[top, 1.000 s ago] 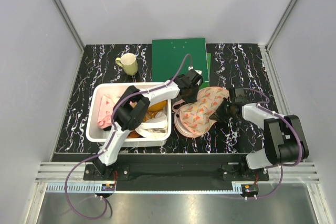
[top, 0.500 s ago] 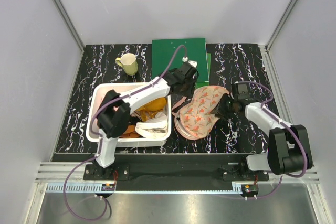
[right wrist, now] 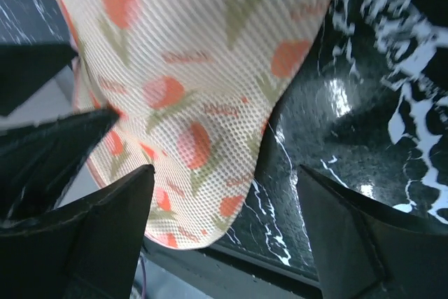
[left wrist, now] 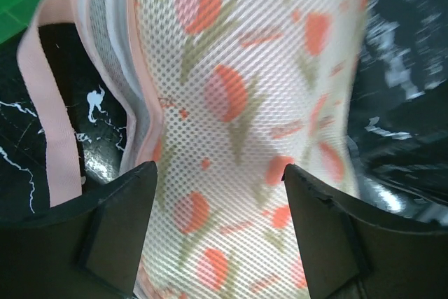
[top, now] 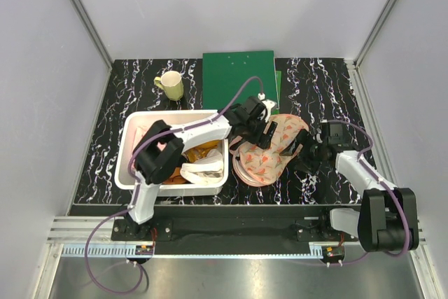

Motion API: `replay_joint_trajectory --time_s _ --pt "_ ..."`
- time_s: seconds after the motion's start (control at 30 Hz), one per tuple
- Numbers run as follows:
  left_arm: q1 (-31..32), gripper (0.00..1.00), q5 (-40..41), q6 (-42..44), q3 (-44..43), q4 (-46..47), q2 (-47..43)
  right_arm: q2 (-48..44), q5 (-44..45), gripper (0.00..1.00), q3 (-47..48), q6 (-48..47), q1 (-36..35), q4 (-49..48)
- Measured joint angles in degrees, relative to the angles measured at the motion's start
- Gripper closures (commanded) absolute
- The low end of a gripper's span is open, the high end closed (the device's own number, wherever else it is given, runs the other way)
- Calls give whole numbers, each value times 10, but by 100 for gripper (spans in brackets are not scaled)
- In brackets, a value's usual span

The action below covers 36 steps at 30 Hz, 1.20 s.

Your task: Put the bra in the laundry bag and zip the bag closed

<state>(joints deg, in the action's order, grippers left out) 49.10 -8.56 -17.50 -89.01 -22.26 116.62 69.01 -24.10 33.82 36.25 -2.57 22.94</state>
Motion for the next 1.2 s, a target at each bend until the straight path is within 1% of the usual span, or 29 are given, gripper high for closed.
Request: replay_joint_trajectory --time_s 0.07,0.17,0.37,0.43,0.5,0.53,0.6,0.63,0.7,0.83,1.03,1.13,1.17,1.2 --pt "0 22 5 17 4 -4 16 -1 -25 5 -28 3 4 -14" --pt "-1 22 18 31 4 -7 36 2 -67 4 -71 14 4 -53" --pt "-18 32 10 24 4 0 51 27 -141 5 -109 51 4 -153" --pt "-29 40 5 20 7 9 52 30 -156 6 -122 63 4 -189" --pt "-38 50 -2 13 14 21 52 33 -162 7 -129 73 4 -212" --pt "-43 59 -6 11 19 31 51 35 -164 7 -131 77 4 -221" --pt "-48 64 -13 3 32 48 45 44 -166 8 -133 84 4 -243" --pt "-49 69 -19 0 40 58 40 50 -167 8 -133 90 4 -255" --pt "-50 72 -28 -5 59 78 29 62 -172 9 -136 102 4 -283" --pt "-52 74 -47 -12 76 101 18 97 -181 13 -141 133 4 -350" --pt "-52 75 -62 -18 79 110 16 144 -193 19 -143 161 4 -426" --pt "-52 76 -71 -20 79 112 16 158 -197 27 -152 170 4 -462" --pt "-52 76 -74 -21 79 112 16 161 -196 33 -155 172 4 -471" --pt "-52 76 -77 -21 79 113 16 166 -197 37 -158 174 4 -482"
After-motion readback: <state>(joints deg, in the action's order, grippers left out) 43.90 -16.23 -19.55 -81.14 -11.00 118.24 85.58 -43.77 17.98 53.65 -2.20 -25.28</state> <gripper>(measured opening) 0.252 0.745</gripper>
